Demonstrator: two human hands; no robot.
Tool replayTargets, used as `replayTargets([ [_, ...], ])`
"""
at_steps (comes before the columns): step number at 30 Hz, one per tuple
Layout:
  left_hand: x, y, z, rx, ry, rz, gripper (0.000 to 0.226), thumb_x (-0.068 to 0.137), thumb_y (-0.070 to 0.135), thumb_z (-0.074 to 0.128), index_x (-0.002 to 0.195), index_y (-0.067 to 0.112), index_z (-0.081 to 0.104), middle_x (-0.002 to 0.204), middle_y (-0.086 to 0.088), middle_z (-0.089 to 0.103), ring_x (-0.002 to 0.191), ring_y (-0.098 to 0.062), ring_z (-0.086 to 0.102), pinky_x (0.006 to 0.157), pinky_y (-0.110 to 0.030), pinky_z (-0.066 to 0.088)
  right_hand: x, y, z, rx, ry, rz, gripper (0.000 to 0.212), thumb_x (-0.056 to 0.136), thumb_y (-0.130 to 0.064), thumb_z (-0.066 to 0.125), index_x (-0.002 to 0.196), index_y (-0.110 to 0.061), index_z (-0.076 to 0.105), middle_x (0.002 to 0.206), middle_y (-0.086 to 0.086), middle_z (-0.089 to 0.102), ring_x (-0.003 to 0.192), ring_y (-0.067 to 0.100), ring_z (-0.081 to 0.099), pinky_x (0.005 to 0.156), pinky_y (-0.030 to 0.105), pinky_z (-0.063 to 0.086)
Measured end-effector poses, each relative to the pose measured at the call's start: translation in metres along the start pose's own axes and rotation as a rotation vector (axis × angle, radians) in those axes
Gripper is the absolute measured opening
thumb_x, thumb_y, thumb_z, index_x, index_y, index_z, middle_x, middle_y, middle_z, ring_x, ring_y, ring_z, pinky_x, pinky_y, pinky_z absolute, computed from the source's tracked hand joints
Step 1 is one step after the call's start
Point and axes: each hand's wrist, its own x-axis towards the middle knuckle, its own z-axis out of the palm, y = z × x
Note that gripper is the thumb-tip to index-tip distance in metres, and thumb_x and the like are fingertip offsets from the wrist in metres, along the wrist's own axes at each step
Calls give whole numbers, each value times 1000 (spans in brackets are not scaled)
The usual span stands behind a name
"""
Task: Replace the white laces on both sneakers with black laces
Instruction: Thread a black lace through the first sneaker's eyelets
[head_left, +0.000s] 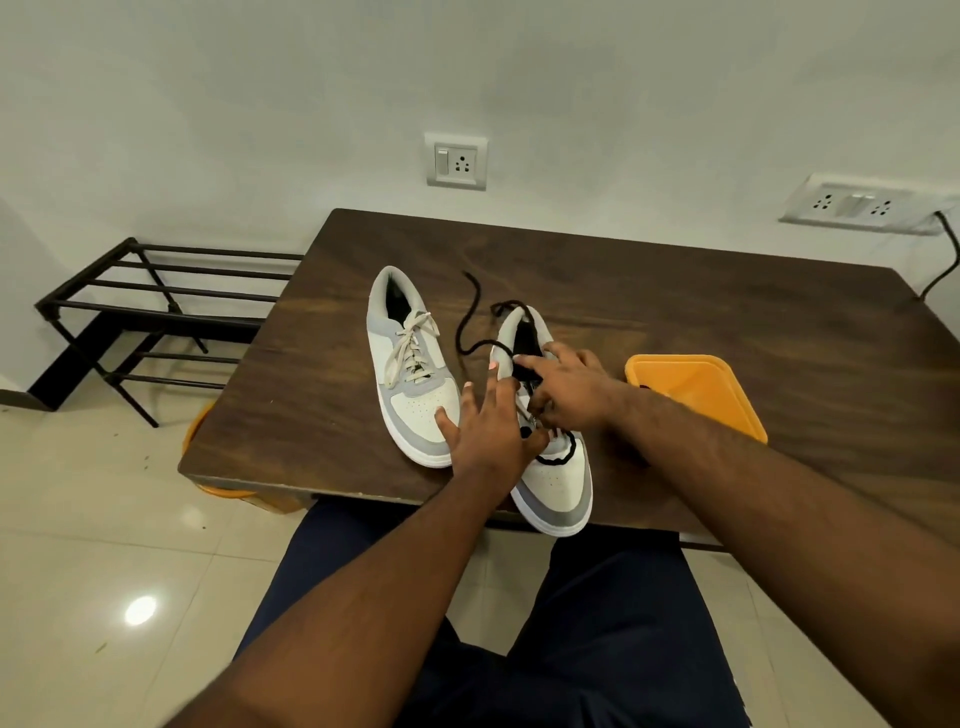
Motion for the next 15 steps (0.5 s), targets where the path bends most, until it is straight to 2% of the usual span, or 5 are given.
replayTargets([
  [2,0,3,-1,11,-3,-7,65,86,50,62,139,31,30,164,11,6,151,-29,7,111,-65,3,1,-1,-4,2,5,-11,21,90,-33,60,108,-27,70,162,-7,9,148,29,-3,116,53,8],
  [4,0,5,-2,5,-5,-17,66,85,49,63,138,30,30,164,11,7,151,-30,8,111,-65,4,2,-1,-12,-132,13,-82,20,92,-34,57,108,-30,69,162,-6,6,148,31,-6,116,54,6],
  [8,2,4,-6,-19,-9,-37,72,83,48,66,141,30,27,163,14,10,150,-31,8,111,-66,6,10,3,-33,-441,155,-234,32,96,-38,51,127,-34,58,163,-2,1,148,34,-6,117,58,6],
  [12,4,-2,-11,-30,-10,-31,65,81,46,68,134,32,32,161,14,16,149,-32,11,111,-64,10,17,19,-53,-474,236,-177,26,98,-35,49,118,-26,61,163,-1,5,149,31,-4,117,58,8],
  [15,1,-5,-10,-45,18,-31,61,81,46,67,130,34,33,159,12,23,149,-31,13,111,-63,10,19,28,-62,-430,276,-111,25,98,-37,46,117,-27,60,163,0,5,149,32,-4,116,58,10],
])
